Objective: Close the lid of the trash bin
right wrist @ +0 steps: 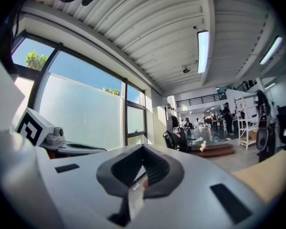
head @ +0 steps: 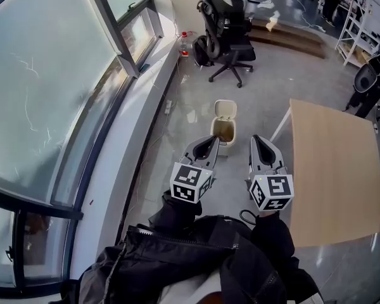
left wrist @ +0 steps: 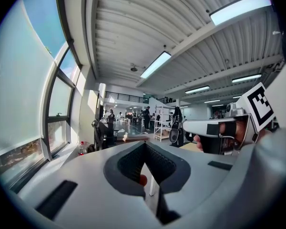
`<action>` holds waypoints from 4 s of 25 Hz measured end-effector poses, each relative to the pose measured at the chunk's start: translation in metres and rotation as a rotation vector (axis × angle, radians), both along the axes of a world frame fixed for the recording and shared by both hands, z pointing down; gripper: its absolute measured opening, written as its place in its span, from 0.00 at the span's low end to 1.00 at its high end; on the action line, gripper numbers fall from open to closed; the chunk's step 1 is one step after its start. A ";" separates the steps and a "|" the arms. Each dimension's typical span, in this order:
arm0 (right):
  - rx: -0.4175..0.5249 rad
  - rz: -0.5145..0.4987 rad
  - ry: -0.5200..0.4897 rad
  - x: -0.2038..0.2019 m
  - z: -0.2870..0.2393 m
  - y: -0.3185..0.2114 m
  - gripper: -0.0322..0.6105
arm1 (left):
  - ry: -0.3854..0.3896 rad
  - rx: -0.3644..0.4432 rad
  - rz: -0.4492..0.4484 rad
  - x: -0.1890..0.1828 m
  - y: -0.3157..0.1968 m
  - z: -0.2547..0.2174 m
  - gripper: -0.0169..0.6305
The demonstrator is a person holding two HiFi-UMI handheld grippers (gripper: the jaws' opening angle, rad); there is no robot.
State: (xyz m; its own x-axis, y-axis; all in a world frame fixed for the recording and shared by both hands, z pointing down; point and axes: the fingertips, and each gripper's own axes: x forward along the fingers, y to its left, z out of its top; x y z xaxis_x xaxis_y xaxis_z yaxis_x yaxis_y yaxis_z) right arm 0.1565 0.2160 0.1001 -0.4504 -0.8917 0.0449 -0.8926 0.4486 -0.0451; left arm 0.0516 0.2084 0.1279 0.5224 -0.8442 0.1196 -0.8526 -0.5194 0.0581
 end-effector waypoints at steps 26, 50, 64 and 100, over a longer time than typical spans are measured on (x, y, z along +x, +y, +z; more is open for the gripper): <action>-0.110 0.006 -0.005 0.017 0.075 -0.030 0.06 | 0.003 -0.068 -0.061 0.011 -0.040 0.068 0.02; -0.266 -0.032 0.090 -0.072 0.150 -0.256 0.05 | 0.070 -0.295 -0.075 -0.071 -0.278 0.172 0.02; -0.526 -0.106 0.053 -0.062 0.304 -0.297 0.06 | -0.037 -0.586 -0.145 -0.054 -0.296 0.329 0.02; -0.527 -0.347 0.405 -0.084 0.591 -0.517 0.06 | -0.022 -0.969 -0.288 -0.125 -0.194 0.607 0.02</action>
State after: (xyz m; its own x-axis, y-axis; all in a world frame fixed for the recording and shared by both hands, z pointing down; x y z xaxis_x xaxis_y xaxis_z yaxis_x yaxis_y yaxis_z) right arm 0.0722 -0.3010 0.6916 -0.5593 -0.5156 0.6492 -0.6961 0.7174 -0.0300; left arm -0.0733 0.0140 0.7346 0.3034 -0.4721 0.8277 -0.9441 -0.0314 0.3282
